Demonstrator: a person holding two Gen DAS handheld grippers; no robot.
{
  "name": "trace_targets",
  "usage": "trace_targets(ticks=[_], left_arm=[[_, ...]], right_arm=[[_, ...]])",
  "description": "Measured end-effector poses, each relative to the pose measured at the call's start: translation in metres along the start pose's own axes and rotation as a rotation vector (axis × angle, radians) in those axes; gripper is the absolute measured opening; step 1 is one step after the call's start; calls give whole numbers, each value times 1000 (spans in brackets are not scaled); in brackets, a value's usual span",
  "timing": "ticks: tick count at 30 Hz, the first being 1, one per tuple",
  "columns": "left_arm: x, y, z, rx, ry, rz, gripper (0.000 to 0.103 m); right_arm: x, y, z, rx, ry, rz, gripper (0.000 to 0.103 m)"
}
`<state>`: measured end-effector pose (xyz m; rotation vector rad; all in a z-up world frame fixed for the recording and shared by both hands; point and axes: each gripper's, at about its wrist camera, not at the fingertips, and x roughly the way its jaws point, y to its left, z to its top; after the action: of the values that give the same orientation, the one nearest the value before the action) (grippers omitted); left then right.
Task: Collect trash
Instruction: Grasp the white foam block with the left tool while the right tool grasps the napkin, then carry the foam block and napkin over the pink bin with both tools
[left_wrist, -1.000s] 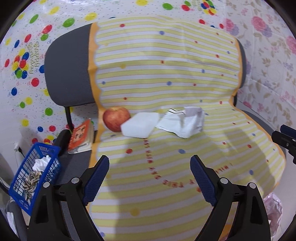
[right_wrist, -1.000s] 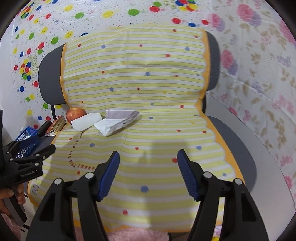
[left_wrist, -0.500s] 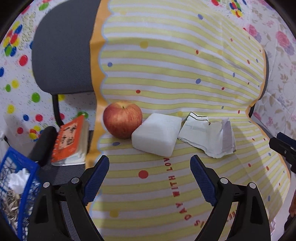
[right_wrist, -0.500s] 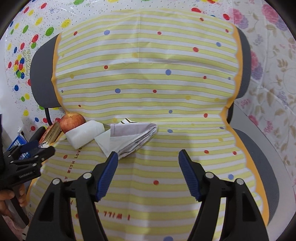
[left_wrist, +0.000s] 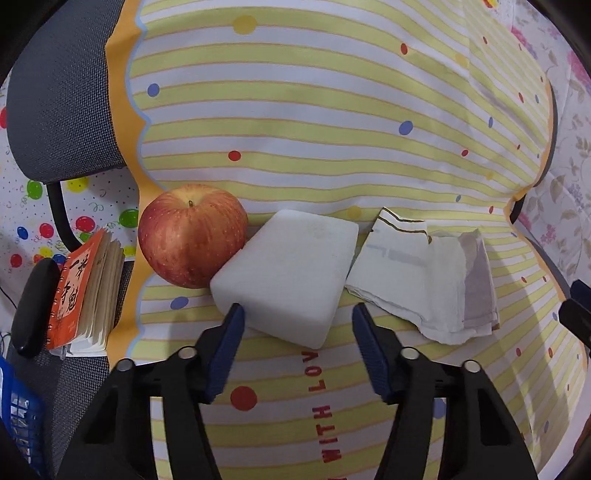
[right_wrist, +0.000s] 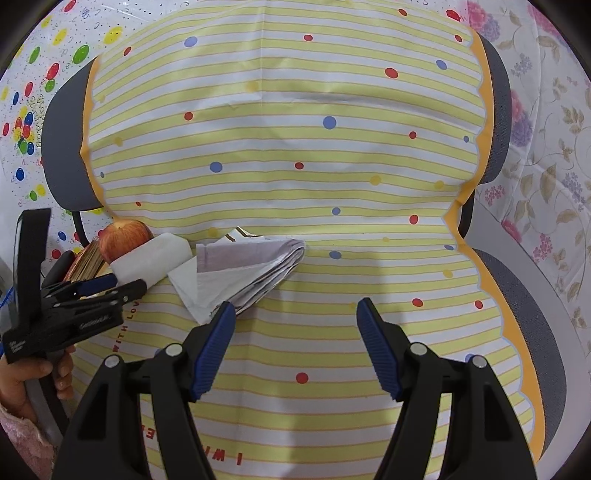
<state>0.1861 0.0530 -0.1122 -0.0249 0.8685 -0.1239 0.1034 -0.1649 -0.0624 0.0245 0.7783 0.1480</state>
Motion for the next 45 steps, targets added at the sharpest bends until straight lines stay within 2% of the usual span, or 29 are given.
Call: trace_targets(ticks=[4, 5, 8, 10, 14, 16, 18, 22, 27, 29, 31, 32, 33, 35, 36, 37, 39, 45], left_arm=[[-10, 3, -5, -8, -22, -13, 29], [-15, 4, -7, -11, -30, -17, 27], [-33, 5, -14, -12, -59, -17, 26], [-43, 6, -21, -8, -73, 4, 25], [-51, 12, -28, -40, -78, 26, 25], [-51, 12, -28, -42, -75, 25, 25], [-50, 11, -28, -39, -75, 20, 25], [-46, 9, -25, -28, -78, 25, 25], [-39, 8, -29, -19, -56, 20, 25], [-37, 8, -30, -18, -48, 17, 25], [-35, 7, -31, -17, -44, 17, 25], [-35, 6, -32, -15, -40, 15, 25], [-35, 6, -33, -14, -38, 14, 25], [-35, 6, -33, -16, -36, 10, 25], [-36, 6, -33, -17, -36, 9, 25], [-38, 6, -33, -17, -39, 9, 25], [-46, 5, -33, -16, -50, 12, 25], [-91, -7, -28, 6, -141, 11, 25]], right_arm=[[0, -3, -2, 9, 6, 6, 67], [0, -4, -2, 12, 6, 10, 67], [1, -2, -1, 15, 5, 20, 68], [4, 0, 2, 22, 0, 28, 73], [14, 2, 12, 42, -6, 36, 75], [21, 1, 18, 70, -5, 54, 83], [30, 0, 23, 96, 0, 75, 84], [54, 6, 32, 112, 34, 99, 84], [87, 6, 29, 141, 116, 75, 84], [94, 1, 22, 171, 157, 96, 78], [95, -3, 14, 199, 183, 134, 65], [94, -5, 12, 209, 190, 149, 64], [92, -8, 8, 224, 183, 167, 62], [87, -13, 5, 249, 165, 200, 51], [86, -16, 4, 265, 162, 221, 41], [84, -18, 3, 284, 160, 248, 22], [77, -19, 4, 291, 144, 276, 4], [23, -3, 19, 159, 17, 242, 2]])
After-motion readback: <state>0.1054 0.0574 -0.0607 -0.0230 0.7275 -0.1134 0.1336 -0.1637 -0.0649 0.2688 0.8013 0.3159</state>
